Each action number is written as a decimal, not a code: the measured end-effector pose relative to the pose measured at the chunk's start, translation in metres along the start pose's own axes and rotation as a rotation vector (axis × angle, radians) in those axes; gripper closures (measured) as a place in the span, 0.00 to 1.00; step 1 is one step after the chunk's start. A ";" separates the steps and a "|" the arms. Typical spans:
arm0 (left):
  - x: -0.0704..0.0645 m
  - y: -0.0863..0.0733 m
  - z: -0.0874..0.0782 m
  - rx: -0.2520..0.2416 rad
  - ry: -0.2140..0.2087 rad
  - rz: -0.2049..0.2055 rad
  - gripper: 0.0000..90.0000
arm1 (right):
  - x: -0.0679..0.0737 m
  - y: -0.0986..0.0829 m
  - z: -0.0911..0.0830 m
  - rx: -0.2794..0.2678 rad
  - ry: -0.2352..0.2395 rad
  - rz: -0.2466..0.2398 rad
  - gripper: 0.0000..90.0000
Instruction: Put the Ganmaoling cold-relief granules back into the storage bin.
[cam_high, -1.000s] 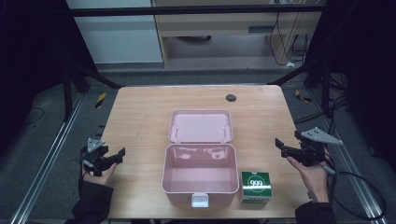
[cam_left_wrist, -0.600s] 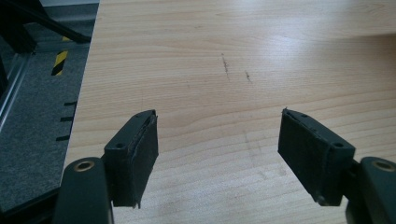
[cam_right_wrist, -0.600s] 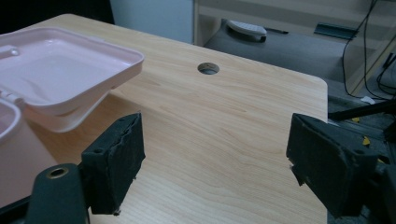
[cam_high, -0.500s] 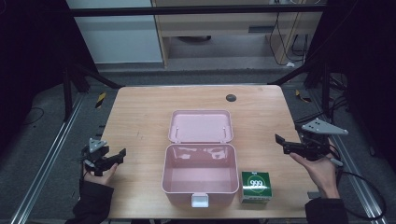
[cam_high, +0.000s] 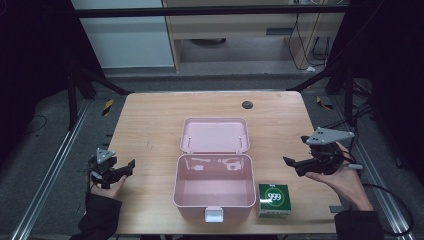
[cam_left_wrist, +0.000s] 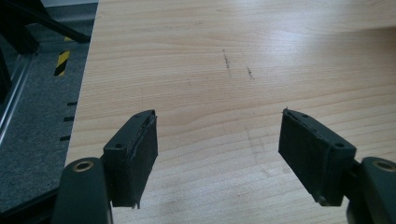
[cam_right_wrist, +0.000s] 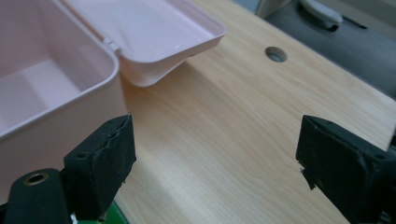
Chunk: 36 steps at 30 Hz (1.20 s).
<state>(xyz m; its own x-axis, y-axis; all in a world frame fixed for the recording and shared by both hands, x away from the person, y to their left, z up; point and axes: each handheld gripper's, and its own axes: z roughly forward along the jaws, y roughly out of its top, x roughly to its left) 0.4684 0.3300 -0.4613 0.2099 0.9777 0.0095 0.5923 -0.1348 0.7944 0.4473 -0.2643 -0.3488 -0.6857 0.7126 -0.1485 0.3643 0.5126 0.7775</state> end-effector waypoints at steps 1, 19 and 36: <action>0.000 0.000 0.000 0.000 0.000 0.000 0.31 | 0.000 0.000 0.000 0.000 0.000 0.000 0.13; -0.001 0.000 0.001 0.009 -0.002 0.013 0.31 | 0.022 0.014 0.002 0.126 0.150 -0.185 0.12; -0.001 0.000 0.001 0.008 0.000 0.016 0.31 | 0.038 0.015 0.006 0.243 0.259 -0.306 0.08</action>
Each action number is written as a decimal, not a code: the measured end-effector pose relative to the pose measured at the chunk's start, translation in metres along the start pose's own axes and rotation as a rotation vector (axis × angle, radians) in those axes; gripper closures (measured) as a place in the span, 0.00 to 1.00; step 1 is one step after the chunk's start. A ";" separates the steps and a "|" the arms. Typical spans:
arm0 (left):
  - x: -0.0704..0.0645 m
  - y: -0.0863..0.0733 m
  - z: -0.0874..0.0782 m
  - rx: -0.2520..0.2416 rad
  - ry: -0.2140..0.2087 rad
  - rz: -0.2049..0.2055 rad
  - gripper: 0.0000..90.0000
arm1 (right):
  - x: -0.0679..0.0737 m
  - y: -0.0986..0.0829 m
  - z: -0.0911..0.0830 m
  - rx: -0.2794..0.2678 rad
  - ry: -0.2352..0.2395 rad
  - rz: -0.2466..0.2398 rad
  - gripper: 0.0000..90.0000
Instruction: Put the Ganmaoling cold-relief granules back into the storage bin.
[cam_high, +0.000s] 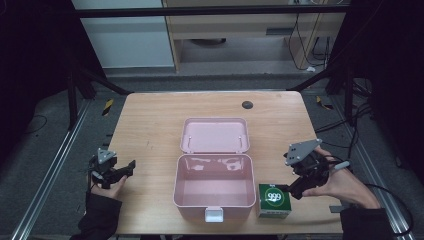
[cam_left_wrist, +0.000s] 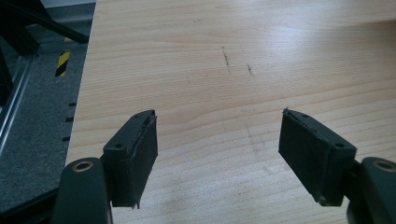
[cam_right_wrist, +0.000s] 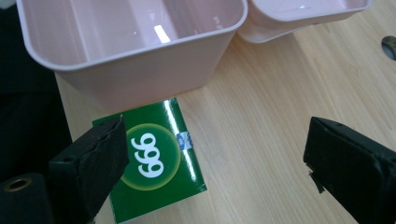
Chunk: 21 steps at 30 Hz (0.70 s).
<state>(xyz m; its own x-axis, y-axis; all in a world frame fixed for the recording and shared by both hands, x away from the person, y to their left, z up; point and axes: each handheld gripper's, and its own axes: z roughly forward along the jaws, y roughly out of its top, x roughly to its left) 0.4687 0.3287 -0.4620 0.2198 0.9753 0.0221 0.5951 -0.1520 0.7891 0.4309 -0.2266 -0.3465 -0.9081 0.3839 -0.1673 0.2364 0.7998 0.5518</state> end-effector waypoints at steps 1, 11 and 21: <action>0.000 0.000 0.000 0.001 -0.001 0.001 0.31 | 0.001 0.000 0.001 0.006 0.006 -0.005 0.07; 0.000 0.000 0.000 0.000 0.000 0.002 0.31 | 0.006 -0.004 0.007 0.064 0.042 -0.039 0.06; -0.001 0.000 0.000 0.002 -0.001 0.004 0.31 | 0.014 -0.007 0.019 0.129 0.071 -0.075 0.05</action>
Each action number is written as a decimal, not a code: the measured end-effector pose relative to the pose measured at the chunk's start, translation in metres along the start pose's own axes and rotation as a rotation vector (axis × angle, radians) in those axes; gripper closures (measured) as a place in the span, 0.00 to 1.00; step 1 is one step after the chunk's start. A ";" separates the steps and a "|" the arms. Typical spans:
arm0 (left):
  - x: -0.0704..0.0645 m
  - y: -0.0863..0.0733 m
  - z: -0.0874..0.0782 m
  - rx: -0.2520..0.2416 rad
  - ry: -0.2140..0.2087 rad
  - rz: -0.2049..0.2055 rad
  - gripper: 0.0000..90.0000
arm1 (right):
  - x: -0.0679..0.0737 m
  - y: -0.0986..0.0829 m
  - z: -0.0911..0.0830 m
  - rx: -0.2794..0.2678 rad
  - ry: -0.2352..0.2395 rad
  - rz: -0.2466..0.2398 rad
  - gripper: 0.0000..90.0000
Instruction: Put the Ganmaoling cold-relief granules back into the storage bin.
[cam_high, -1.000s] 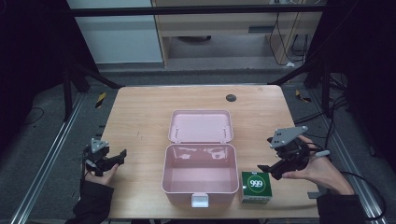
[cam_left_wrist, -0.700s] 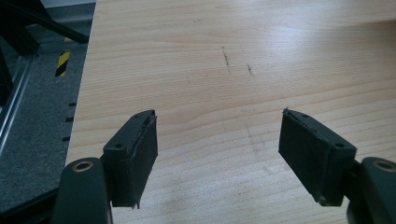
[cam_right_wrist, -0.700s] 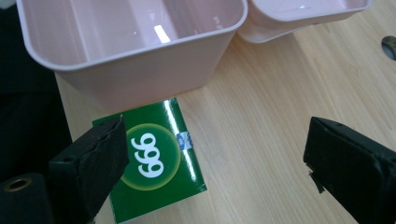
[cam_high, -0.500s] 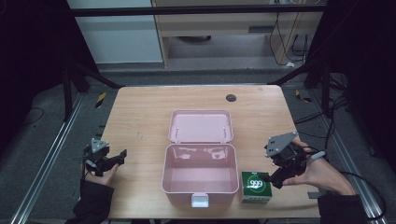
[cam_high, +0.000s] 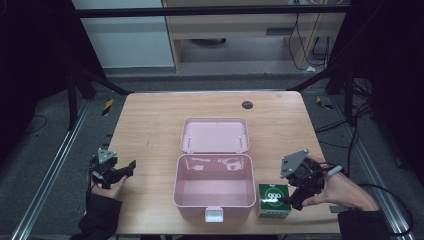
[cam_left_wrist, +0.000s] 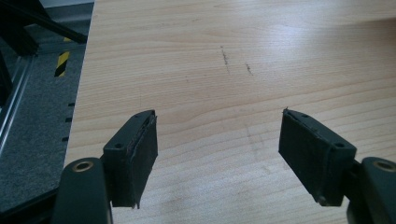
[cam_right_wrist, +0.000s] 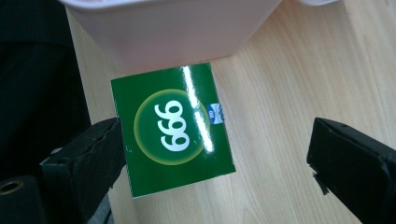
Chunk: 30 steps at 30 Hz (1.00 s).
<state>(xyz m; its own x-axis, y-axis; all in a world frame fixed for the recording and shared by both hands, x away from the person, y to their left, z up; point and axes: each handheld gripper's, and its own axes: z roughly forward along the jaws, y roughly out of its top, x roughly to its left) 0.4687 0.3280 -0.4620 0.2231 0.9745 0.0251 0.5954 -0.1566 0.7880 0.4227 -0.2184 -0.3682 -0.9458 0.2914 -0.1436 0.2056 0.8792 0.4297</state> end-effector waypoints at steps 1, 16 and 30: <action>0.000 0.000 0.000 0.000 0.000 0.000 0.31 | 0.001 0.000 0.002 0.004 0.003 -0.005 0.05; 0.000 0.000 0.000 0.000 0.001 0.003 0.31 | 0.007 0.002 0.025 0.077 0.044 -0.035 0.03; -0.001 0.000 0.001 0.001 0.001 0.007 0.31 | 0.011 0.001 0.043 0.121 0.070 -0.043 0.03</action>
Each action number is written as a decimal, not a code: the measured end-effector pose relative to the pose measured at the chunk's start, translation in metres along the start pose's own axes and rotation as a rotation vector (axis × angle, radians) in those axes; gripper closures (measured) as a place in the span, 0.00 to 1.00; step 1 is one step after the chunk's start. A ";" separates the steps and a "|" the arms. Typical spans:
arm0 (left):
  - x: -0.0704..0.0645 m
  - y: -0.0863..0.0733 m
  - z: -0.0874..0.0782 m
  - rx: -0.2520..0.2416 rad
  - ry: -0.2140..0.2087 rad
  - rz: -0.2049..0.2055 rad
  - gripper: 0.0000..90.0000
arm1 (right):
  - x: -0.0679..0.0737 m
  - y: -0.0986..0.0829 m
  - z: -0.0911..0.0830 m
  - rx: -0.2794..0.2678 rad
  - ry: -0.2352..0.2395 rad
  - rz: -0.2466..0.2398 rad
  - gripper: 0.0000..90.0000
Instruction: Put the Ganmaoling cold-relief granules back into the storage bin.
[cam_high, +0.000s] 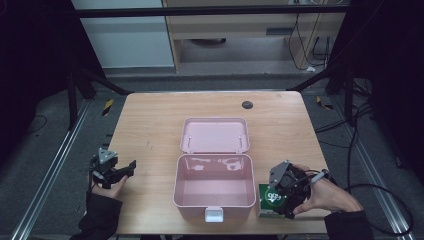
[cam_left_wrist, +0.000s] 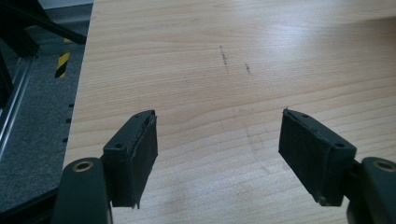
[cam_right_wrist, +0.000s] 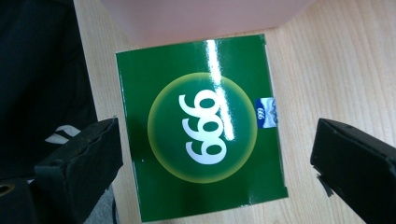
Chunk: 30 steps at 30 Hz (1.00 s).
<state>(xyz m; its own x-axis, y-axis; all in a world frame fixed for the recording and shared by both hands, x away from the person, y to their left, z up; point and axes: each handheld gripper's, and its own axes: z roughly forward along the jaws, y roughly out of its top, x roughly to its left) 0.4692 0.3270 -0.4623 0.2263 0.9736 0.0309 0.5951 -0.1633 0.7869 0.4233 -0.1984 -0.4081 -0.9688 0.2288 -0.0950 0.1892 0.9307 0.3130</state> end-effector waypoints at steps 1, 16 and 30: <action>0.000 0.000 0.000 0.000 0.000 0.000 0.31 | 0.000 0.000 0.003 0.005 0.006 -0.008 0.03; 0.000 0.000 0.001 0.004 0.001 0.006 0.31 | 0.000 0.002 0.025 0.046 0.038 -0.019 0.04; -0.001 0.000 0.001 0.004 0.002 0.008 0.31 | -0.001 -0.002 0.036 0.061 0.065 -0.012 0.09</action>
<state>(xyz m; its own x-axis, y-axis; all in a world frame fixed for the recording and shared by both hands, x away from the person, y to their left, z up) 0.4699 0.3258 -0.4633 0.2295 0.9725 0.0385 0.5966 -0.1718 0.7839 0.4298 -0.1899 -0.4430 -0.9790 0.2003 -0.0365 0.1848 0.9494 0.2539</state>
